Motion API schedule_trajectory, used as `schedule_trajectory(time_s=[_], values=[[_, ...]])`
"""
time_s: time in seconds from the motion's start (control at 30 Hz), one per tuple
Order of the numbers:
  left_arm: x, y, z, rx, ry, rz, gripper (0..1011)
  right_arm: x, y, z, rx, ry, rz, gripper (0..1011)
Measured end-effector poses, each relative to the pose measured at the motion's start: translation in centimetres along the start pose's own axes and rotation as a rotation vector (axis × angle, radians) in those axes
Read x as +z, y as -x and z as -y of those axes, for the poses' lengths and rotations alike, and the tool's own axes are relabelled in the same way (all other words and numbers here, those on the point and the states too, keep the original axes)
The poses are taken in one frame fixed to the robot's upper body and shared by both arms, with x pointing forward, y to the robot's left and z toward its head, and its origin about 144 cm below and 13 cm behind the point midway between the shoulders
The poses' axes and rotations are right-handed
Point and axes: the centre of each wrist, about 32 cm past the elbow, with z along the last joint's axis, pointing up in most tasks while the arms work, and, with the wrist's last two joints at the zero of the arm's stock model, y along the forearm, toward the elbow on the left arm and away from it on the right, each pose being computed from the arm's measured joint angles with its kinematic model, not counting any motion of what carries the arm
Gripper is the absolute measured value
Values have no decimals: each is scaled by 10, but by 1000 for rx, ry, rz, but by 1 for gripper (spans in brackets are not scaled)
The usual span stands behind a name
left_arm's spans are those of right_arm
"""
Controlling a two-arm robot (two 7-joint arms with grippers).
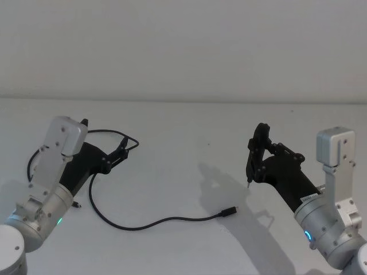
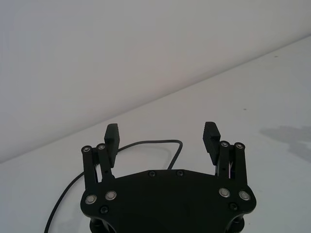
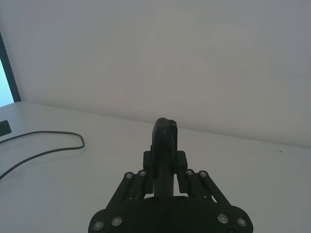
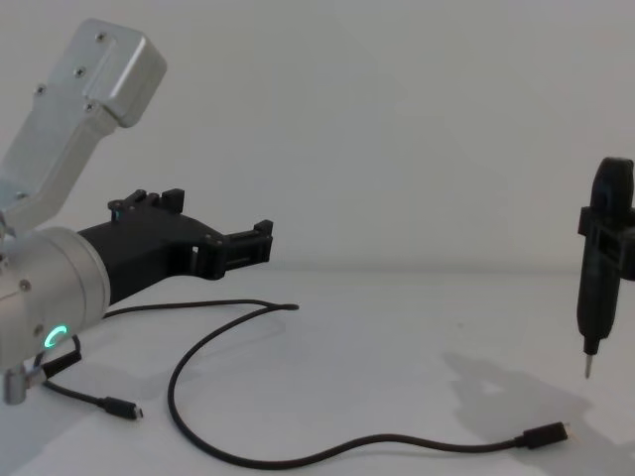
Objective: Pick up the data cable with the one hand.
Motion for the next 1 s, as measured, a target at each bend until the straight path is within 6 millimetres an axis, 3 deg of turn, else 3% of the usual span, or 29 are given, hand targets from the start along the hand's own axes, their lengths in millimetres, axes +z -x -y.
schedule_trajectory(time_s=[1.0], values=[[0,0,0,0,1,0,1001,0,0,0,0,0,0,274]])
